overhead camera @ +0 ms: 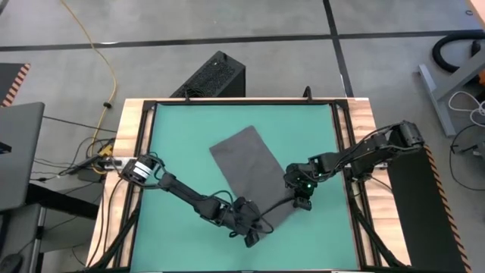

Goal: Roll towel
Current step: Roll the black towel

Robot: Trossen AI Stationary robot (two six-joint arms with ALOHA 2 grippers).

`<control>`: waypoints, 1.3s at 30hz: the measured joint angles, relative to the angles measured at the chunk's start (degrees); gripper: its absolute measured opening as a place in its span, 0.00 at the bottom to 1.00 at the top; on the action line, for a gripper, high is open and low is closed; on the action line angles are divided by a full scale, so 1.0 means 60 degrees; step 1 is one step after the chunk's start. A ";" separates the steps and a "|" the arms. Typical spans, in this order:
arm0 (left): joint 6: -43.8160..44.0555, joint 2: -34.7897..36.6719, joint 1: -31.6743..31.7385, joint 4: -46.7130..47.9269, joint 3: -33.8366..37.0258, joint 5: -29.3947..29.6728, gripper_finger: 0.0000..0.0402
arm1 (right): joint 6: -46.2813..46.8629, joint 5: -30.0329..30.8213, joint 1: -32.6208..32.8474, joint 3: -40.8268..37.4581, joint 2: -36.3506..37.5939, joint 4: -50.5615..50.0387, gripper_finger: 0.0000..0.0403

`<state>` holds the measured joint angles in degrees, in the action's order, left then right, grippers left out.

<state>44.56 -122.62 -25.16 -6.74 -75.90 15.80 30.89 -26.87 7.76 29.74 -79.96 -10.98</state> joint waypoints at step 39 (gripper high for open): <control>-0.1224 -0.0358 0.0068 -0.0471 0.0499 -0.3032 0.00 | -0.6372 0.5240 0.5412 -0.0215 0.3217 0.0025 0.50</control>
<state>37.22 -124.77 -24.75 -9.56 -72.90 -2.39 -7.34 4.57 40.23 28.45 -60.66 -10.83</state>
